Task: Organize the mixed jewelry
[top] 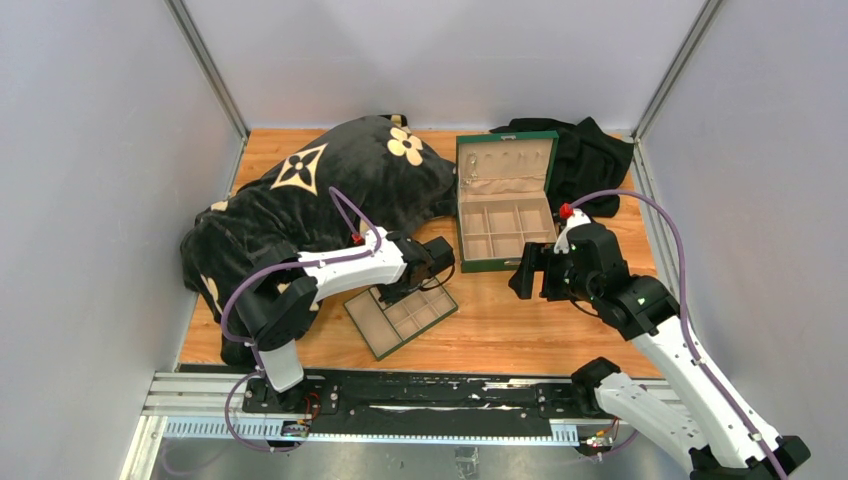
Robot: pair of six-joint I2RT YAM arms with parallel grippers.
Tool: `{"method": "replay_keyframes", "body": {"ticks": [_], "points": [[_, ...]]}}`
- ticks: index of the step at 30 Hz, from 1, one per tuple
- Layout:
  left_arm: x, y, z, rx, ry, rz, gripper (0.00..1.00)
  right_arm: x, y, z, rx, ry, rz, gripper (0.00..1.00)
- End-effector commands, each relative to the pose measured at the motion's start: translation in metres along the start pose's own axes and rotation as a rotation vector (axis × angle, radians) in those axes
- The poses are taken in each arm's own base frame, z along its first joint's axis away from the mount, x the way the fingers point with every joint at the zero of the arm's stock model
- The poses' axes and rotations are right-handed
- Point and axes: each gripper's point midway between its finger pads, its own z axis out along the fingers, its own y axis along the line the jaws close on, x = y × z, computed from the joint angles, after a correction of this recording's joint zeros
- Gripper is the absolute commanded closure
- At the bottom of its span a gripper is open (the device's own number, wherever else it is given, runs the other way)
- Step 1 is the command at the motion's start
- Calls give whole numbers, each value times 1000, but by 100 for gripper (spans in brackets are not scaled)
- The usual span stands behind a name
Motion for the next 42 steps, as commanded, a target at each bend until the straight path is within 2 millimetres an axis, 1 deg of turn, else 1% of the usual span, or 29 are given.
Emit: {"method": "replay_keyframes", "body": {"ticks": [1,3,9,15,27,28,30,31,32,33,38,42], "points": [[-3,13,3,-39,-39,4,100,10,0,3,-4,37,-9,13],[-1,14,3,-44,-28,1,100,10,0,4,-5,39,-10,13],[-4,17,4,-54,-47,-1,100,11,0,3,-7,40,-8,13],[1,10,8,-66,-39,19,100,11,0,3,-5,38,-7,13],[4,4,11,-74,-37,29,100,13,-1,2,-5,38,-5,13],[4,4,11,-75,-35,32,99,13,-1,2,-5,39,-4,13],[4,3,10,-72,-32,39,92,14,-1,2,-4,39,-4,13],[3,2,10,-69,-33,39,86,14,-2,1,-4,38,-5,13],[2,2,9,-64,-35,38,75,13,-1,1,-5,36,-5,13],[1,2,7,-60,-36,38,72,14,-2,1,-3,36,-4,13],[-5,0,1,-36,-46,31,69,15,-2,1,-4,39,-3,13],[-12,-5,-7,-5,-52,32,69,15,-2,2,-4,42,-3,13]]}}
